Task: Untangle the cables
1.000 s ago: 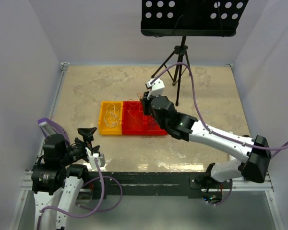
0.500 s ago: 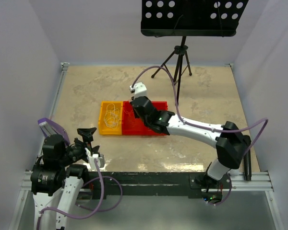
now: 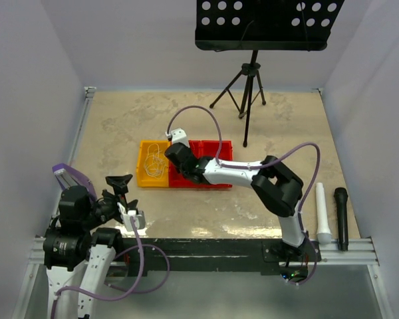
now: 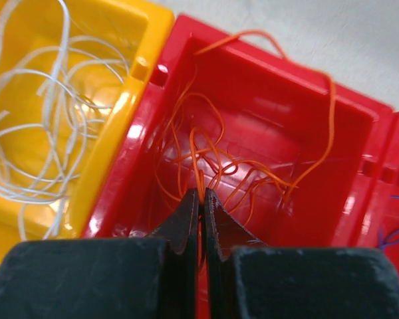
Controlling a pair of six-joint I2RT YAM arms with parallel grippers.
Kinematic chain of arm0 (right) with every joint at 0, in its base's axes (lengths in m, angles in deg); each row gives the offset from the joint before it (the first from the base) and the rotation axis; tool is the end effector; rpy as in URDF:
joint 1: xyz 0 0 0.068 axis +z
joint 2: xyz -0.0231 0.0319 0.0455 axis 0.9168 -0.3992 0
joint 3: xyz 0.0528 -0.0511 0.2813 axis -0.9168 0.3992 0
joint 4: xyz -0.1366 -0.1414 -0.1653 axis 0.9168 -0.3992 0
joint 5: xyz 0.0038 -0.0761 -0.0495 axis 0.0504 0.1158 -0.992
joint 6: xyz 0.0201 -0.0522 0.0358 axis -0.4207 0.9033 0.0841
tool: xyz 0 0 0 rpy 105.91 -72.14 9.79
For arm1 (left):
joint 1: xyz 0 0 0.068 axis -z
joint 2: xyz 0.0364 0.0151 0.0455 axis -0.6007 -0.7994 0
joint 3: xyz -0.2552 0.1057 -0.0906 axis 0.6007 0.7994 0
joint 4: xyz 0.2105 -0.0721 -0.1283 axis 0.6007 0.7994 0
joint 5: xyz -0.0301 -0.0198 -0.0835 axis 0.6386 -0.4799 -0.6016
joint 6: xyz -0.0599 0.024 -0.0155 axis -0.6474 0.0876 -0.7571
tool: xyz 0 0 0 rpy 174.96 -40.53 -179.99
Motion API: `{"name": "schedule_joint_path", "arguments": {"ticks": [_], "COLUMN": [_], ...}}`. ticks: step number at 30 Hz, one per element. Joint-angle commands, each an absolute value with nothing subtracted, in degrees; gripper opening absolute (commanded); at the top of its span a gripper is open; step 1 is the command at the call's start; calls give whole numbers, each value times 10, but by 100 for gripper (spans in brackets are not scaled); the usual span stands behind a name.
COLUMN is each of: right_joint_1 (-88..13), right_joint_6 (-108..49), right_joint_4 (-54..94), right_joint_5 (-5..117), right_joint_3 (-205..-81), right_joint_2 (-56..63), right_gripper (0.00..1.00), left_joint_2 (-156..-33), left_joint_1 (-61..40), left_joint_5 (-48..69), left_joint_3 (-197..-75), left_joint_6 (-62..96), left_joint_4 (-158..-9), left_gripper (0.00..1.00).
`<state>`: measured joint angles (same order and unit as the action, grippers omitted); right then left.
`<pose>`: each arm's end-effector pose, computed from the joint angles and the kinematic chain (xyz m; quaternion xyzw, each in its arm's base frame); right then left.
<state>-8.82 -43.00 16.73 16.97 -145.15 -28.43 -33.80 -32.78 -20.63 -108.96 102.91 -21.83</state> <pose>0.2659 0.3687 0.2076 -0.1688 0.8614 0.0701 0.4739 0.0225 -0.0350 0.3014 0.6449 0.5269 0.0319 0.5526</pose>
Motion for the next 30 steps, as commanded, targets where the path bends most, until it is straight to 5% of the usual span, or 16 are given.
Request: {"name": "schedule_joint_path", "arguments": {"ticks": [1, 6, 11, 15, 22, 30], "right_joint_1": [-97, -122, -125, -125, -125, -129], "right_joint_6": [-457, -470, -461, -452, -455, -461], "right_joint_4": [175, 201, 225, 207, 147, 152], "right_joint_5": [174, 223, 266, 280, 303, 254], "right_joint_3": [-1475, -1449, -1432, -1452, -1465, -1366], "right_joint_2": [-314, -309, -232, -165, -46, 123], "right_gripper": [0, 2, 52, 73, 83, 93], "left_joint_2": [-350, -386, -465, -547, -694, -683], "left_joint_1": [-331, -331, -331, -331, -331, -331], "left_joint_5": [-184, -163, -119, -99, -12, 38], "left_joint_3": [-1069, -1050, -1062, -1105, -1211, -1195], "left_joint_6": [953, 844, 702, 597, 464, 414], "left_joint_4": [-294, -361, -434, -460, -444, -510], "left_gripper": [90, 95, 99, 100, 100, 100]}}
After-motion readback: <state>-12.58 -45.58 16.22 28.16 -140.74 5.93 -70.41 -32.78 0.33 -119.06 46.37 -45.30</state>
